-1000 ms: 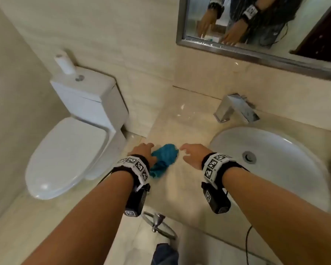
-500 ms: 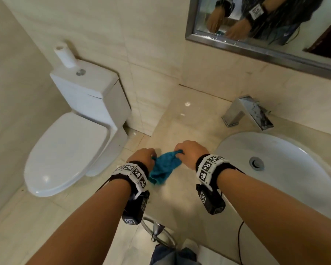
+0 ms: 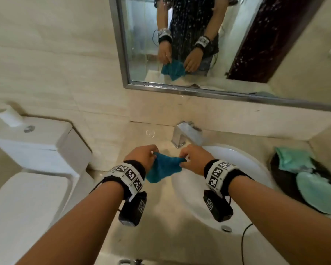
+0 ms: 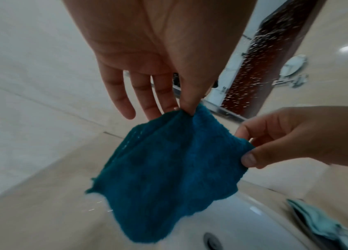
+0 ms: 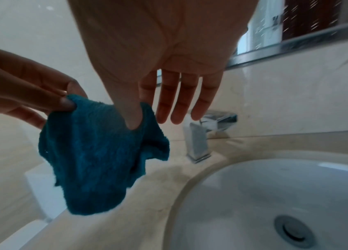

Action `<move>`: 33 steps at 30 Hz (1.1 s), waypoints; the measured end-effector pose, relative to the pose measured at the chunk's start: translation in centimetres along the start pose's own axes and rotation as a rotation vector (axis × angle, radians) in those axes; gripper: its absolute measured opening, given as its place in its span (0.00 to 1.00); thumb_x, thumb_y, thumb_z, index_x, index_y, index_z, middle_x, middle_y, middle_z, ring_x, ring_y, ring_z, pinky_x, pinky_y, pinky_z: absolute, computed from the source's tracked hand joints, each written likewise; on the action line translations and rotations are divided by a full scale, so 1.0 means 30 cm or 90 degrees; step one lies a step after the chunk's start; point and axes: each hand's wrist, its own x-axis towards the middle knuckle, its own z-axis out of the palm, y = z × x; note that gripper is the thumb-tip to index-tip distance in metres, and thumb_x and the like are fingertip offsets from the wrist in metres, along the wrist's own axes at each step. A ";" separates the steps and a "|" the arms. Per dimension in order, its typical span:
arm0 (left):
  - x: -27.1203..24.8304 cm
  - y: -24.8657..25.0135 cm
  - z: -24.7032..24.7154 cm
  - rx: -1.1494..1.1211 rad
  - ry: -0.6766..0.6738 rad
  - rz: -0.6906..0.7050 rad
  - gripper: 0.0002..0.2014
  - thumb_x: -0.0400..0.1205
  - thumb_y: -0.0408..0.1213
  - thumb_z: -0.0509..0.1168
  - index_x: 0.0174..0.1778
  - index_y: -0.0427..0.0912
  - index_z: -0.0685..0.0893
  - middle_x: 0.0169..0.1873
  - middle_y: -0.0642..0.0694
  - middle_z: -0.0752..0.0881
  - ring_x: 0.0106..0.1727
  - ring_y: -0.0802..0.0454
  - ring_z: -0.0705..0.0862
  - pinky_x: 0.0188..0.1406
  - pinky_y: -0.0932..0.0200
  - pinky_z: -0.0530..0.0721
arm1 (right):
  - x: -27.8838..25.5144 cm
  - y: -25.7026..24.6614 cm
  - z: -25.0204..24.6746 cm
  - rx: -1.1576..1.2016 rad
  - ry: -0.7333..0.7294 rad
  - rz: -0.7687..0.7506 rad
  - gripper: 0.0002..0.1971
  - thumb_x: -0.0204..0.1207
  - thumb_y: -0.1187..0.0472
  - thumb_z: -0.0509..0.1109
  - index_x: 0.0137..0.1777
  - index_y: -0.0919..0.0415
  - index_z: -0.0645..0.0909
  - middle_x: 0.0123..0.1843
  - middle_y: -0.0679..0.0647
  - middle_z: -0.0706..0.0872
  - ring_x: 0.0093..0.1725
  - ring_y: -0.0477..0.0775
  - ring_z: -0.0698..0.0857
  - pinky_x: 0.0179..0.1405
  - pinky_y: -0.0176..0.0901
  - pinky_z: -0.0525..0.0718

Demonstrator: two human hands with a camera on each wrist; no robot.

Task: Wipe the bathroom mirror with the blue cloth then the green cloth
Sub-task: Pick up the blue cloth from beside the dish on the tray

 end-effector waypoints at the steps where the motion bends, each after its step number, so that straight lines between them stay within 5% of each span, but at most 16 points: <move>1: 0.010 0.050 0.006 -0.003 -0.003 0.030 0.09 0.85 0.38 0.56 0.53 0.50 0.81 0.46 0.45 0.83 0.46 0.47 0.81 0.48 0.52 0.82 | -0.028 0.021 -0.028 0.029 0.023 0.007 0.05 0.72 0.58 0.72 0.42 0.48 0.78 0.50 0.49 0.82 0.49 0.51 0.81 0.48 0.42 0.79; 9: 0.033 0.438 0.143 0.064 -0.088 0.221 0.12 0.86 0.35 0.54 0.61 0.46 0.79 0.50 0.44 0.79 0.50 0.46 0.78 0.47 0.57 0.76 | -0.262 0.182 -0.141 0.130 0.131 0.115 0.22 0.75 0.59 0.70 0.68 0.46 0.72 0.50 0.44 0.81 0.50 0.49 0.81 0.50 0.43 0.81; 14: -0.007 0.616 0.210 0.118 -0.113 0.302 0.11 0.84 0.34 0.59 0.62 0.45 0.76 0.53 0.43 0.83 0.52 0.46 0.80 0.57 0.54 0.79 | -0.394 0.321 -0.150 0.089 0.160 0.149 0.17 0.74 0.56 0.71 0.62 0.50 0.78 0.50 0.46 0.79 0.50 0.50 0.80 0.54 0.44 0.80; 17: -0.018 0.694 0.242 0.090 -0.114 0.334 0.10 0.86 0.35 0.55 0.59 0.45 0.78 0.53 0.41 0.84 0.51 0.45 0.81 0.53 0.54 0.79 | -0.455 0.398 -0.164 0.084 0.190 0.168 0.08 0.76 0.59 0.68 0.53 0.57 0.80 0.52 0.54 0.82 0.53 0.57 0.81 0.56 0.50 0.78; 25: -0.014 0.873 0.378 0.073 -0.126 0.301 0.07 0.82 0.34 0.64 0.56 0.42 0.80 0.50 0.40 0.85 0.44 0.49 0.79 0.43 0.61 0.76 | -0.597 0.652 -0.271 0.148 0.235 0.211 0.09 0.80 0.62 0.61 0.57 0.58 0.78 0.51 0.55 0.84 0.48 0.52 0.79 0.46 0.39 0.72; 29: 0.000 1.006 0.483 0.104 -0.113 0.294 0.05 0.80 0.32 0.64 0.49 0.44 0.83 0.50 0.42 0.86 0.50 0.45 0.83 0.49 0.58 0.79 | -0.664 0.814 -0.316 0.169 0.270 0.196 0.10 0.80 0.63 0.62 0.58 0.59 0.80 0.53 0.54 0.85 0.51 0.51 0.80 0.48 0.36 0.71; 33: 0.001 1.137 0.581 0.112 -0.084 0.304 0.08 0.82 0.35 0.62 0.56 0.44 0.80 0.52 0.43 0.85 0.54 0.45 0.82 0.49 0.60 0.75 | -0.729 0.970 -0.342 0.216 0.293 0.188 0.07 0.78 0.62 0.66 0.54 0.56 0.82 0.45 0.48 0.83 0.47 0.47 0.79 0.46 0.35 0.71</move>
